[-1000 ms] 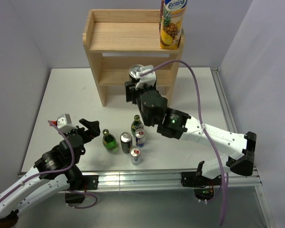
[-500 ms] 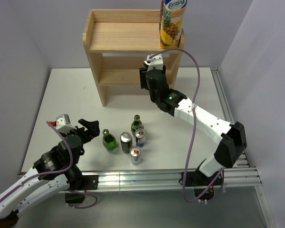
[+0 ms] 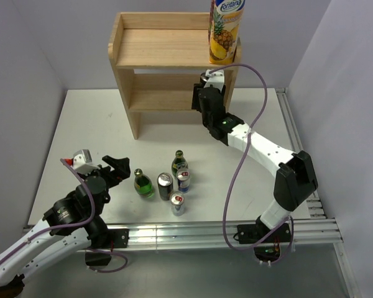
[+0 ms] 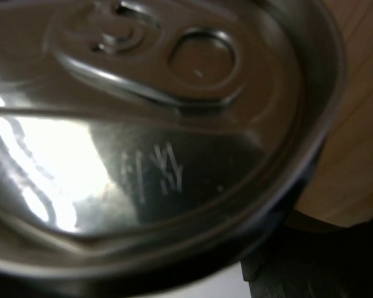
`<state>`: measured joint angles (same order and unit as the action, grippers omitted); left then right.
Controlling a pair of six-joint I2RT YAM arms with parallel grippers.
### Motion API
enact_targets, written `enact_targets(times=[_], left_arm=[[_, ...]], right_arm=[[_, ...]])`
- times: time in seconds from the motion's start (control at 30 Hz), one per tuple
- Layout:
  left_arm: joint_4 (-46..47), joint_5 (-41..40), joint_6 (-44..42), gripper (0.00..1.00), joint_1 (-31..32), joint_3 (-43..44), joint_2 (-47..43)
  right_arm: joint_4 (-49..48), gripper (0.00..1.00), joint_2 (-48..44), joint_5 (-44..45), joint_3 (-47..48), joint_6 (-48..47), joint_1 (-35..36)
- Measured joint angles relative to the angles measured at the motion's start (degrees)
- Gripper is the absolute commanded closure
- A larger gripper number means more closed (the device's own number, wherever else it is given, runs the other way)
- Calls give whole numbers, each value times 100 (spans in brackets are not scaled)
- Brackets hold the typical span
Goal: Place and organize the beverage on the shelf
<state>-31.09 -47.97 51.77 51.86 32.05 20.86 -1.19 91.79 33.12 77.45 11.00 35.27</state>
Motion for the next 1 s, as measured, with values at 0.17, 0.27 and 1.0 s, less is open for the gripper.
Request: enact_targets(times=[0.17, 0.27, 1.0], left_arm=[[0, 0, -2, 6, 0, 0, 0], [0, 0, -2, 6, 0, 0, 0], [2, 0, -2, 6, 15, 0, 0]], right_arm=[[-505, 100, 286, 118, -245, 114, -83], [-758, 100, 382, 219, -254, 155, -116], [-1300, 13, 828, 538, -247, 313, -219]])
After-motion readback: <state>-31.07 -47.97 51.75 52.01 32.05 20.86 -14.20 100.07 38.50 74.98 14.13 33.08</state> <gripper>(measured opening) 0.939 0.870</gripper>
